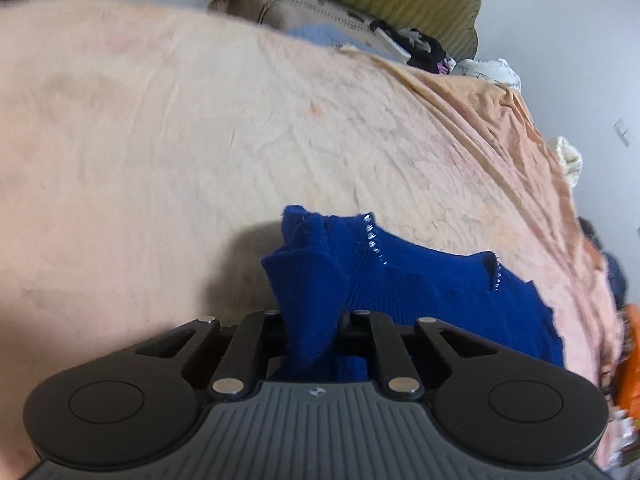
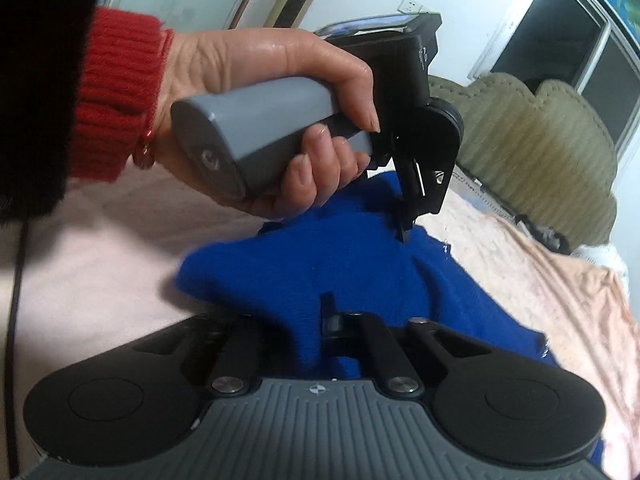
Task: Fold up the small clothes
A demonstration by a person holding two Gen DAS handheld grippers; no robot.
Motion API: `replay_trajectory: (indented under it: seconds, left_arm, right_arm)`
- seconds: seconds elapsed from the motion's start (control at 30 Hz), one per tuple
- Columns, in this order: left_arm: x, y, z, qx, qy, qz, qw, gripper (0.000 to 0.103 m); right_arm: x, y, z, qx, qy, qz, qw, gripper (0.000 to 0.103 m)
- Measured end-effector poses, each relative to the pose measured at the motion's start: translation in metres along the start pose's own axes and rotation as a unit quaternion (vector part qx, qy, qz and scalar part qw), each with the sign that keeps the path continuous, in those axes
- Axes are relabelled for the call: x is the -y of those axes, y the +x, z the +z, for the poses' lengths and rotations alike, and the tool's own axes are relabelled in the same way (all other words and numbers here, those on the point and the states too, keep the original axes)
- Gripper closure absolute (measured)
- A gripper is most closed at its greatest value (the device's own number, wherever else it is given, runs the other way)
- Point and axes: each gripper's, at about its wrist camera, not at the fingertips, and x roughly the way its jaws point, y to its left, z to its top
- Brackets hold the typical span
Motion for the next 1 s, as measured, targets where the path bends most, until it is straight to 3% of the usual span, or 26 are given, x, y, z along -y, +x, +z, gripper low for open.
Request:
replay_trajectory:
  seconds: [0.2,0.43,0.73,1.0]
  left_arm:
    - [0.049,-0.033,0.005,0.039,0.036,0.062,0.9967,0.091]
    - [0.123,-0.039,0.006,0.062,0.076,0.114,0.9886,0.092]
    - [0.232,0.008,-0.010,0.050,0.147,0.129,0.9794,0.092]
    - [0.319,0.077,-0.043,0.032,0.237,0.142,0.9605,0.092]
  right_arm:
    - [0.034,-0.034,-0.011,0.031,0.103,0.035,0.994,0.098]
    - [0.084,-0.086,-0.039,0.073,0.186,-0.010,0.980,0.098]
    - [0.166,-0.120,-0.104,0.079,0.313,-0.043,0.946,0.099]
    - [0.203,-0.136,-0.168,0.078,0.405,-0.054,0.909,0.099]
